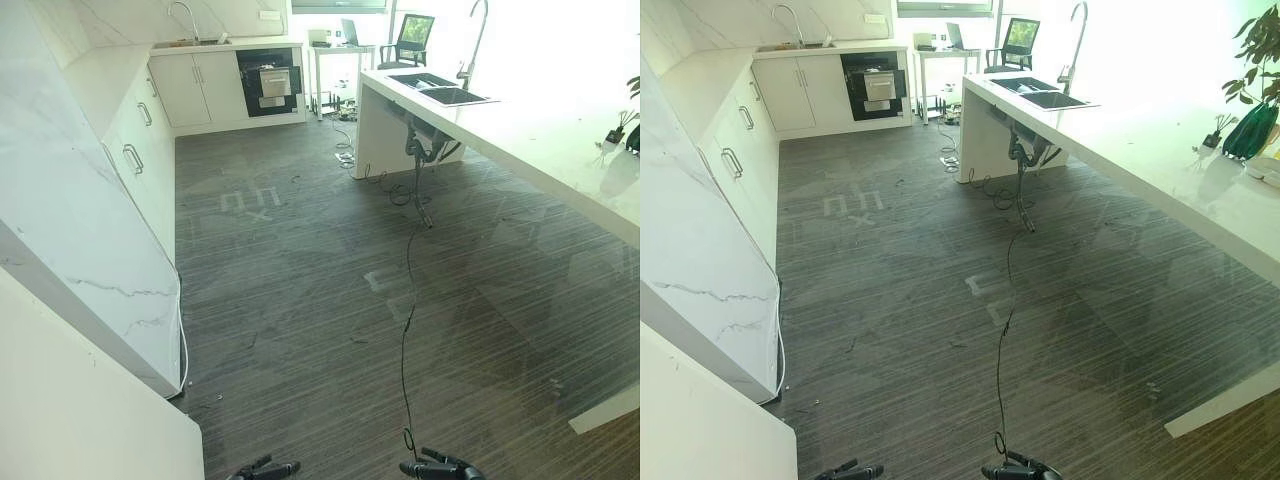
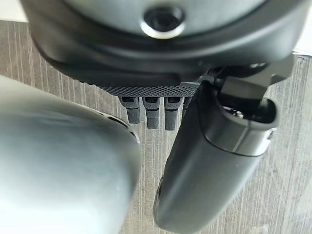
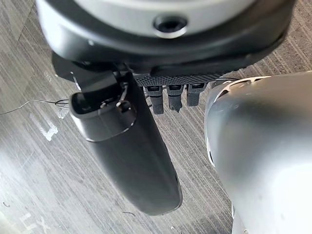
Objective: Place the dishes in the dishwasher.
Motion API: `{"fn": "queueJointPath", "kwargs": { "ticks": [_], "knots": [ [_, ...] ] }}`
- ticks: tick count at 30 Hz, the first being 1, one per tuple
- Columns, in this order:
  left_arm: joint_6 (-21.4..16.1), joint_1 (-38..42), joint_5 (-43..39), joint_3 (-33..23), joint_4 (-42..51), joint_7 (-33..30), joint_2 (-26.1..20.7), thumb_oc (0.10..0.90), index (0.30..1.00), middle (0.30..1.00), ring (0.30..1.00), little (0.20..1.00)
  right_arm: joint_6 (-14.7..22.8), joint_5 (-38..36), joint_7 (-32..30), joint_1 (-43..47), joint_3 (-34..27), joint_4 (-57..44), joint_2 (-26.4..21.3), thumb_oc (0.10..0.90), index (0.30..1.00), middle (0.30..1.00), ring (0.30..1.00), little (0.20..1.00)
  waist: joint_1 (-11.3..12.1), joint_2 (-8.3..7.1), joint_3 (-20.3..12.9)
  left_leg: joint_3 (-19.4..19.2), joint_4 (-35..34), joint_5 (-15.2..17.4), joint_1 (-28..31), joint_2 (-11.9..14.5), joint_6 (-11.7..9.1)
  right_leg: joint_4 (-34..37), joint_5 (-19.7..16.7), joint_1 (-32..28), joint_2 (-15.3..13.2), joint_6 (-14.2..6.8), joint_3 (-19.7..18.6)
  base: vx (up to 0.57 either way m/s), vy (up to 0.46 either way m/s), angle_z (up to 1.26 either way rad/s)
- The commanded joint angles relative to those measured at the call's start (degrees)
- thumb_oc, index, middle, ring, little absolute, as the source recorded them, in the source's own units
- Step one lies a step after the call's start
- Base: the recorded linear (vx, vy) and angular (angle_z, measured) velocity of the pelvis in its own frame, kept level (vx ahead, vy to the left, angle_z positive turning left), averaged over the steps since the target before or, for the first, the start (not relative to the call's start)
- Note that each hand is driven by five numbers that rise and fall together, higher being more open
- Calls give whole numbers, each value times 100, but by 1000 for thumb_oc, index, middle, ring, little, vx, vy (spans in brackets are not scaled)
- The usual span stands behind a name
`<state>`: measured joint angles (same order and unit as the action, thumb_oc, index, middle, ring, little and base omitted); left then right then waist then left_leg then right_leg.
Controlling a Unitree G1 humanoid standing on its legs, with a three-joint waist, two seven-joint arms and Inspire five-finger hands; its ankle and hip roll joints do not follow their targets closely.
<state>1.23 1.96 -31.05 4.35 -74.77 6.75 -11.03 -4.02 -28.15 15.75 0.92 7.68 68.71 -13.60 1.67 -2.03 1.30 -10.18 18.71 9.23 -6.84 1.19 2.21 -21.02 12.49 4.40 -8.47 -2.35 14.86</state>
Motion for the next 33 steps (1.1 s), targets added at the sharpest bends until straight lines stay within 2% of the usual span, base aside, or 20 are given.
{"fn": "queueJointPath", "kwargs": {
  "ticks": [1, 14, 17, 23, 27, 33],
  "knots": [
    [-272, 88, 163, -16, 67, 7, -83, 800, 900, 900, 900, 900, 183, 11, 39, 354, -37, 223, -45, 800, 900, 900, 900, 900, 16, 102, -113, -67, -153, 579, 307, 438, -341, 384, -176, -67, -121, -412, 59, 0, 0, 0],
    [-302, -10, -65, -142, 148, 0, -128, 800, 900, 900, 900, 900, 222, -257, 147, 329, -152, 193, -62, 800, 900, 900, 900, 900, 71, 119, -80, -52, -153, 562, 322, 414, -337, 384, -155, -131, -103, -378, 141, 0, 0, 0],
    [-382, -28, -224, -214, 164, -3, -166, 800, 900, 900, 900, 900, 461, -337, 159, 330, -157, 142, -75, 800, 900, 900, 900, 900, 78, 131, -85, -23, -153, 544, 309, 416, -348, 384, -150, -133, -89, -367, 134, 35, -29, 1],
    [-488, -62, -664, -407, 502, -18, -174, 800, 900, 900, 900, 900, 830, -390, 5, 316, -98, -587, -150, 800, 900, 900, 900, 900, 72, 134, -1, -6, -153, 509, 270, 444, -382, 384, -150, -106, -81, -341, 143, 5, -19, 3],
    [-650, -178, -639, -541, 715, 16, -167, 800, 900, 900, 900, 900, 1204, -206, -63, 181, -6, -1345, -202, 800, 900, 900, 900, 900, 59, 104, 22, 83, -153, 491, 223, 446, -403, 384, -109, -104, -43, -313, 132, 71, -100, 11],
    [-733, -290, -728, -738, 847, -88, -188, 800, 900, 900, 900, 900, 1228, -112, -110, 29, 95, -2040, -237, 800, 900, 900, 900, 900, 18, 94, 117, 97, -153, 407, 234, 518, -472, 384, -55, -95, 71, -213, 106, 76, -158, 9]
  ]
}}
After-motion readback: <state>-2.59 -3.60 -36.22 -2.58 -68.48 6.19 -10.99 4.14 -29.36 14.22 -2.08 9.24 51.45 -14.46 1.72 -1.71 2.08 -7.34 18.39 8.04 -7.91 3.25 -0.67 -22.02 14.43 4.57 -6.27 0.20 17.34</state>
